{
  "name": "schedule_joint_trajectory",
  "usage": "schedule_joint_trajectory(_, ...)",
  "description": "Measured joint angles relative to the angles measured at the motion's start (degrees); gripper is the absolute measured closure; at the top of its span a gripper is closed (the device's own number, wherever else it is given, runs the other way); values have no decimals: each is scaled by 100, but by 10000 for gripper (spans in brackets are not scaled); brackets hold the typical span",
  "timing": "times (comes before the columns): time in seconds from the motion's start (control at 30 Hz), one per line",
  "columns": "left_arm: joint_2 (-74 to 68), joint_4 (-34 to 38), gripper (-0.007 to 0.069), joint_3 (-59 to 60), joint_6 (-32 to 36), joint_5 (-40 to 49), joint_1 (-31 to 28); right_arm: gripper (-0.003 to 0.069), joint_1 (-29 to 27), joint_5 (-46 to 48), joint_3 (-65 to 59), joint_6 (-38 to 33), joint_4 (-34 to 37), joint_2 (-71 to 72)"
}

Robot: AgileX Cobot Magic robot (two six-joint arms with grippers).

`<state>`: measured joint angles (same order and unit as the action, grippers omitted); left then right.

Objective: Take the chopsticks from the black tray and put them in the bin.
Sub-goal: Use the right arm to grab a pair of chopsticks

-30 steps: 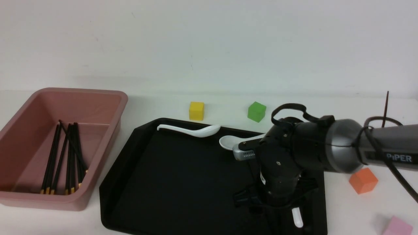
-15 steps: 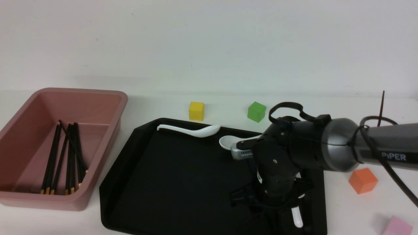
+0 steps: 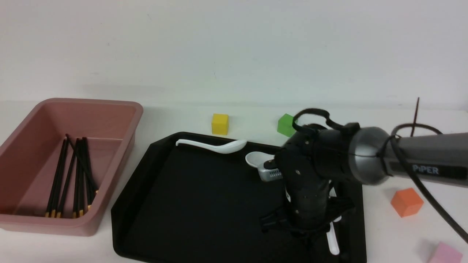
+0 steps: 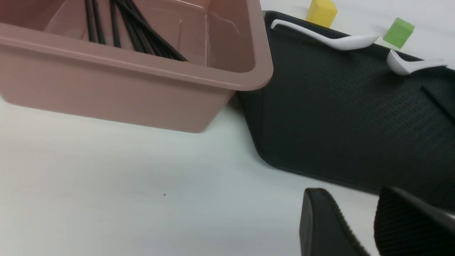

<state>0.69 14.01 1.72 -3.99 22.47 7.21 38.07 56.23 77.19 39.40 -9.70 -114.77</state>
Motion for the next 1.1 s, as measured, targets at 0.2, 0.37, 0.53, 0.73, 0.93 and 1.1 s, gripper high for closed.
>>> schedule_joint_trajectory(0.2, 0, 0, 386, 0, 0, 0, 0, 667, 0, 1092, 1154, -391, 155, -25)
schedule_joint_trajectory(0.37, 0, 0, 386, 0, 0, 0, 0, 667, 0, 1287, 2110, -814, 648, -25)
schedule_joint_trajectory(0.53, 0, 0, 386, 0, 0, 0, 0, 666, 0, 1347, 2442, -1053, 813, -25)
schedule_joint_trajectory(0.73, 0, 0, 386, 0, 0, 0, 0, 664, 0, 1381, 2262, -1544, 755, -25)
schedule_joint_trajectory(0.93, 0, 0, 386, 0, 0, 0, 0, 664, 0, 1375, 1553, -1751, 755, -25)
schedule_joint_trajectory(1.1, 0, 0, 386, 0, 0, 0, 0, 664, -175, 1227, 1038, -1781, 937, -25)
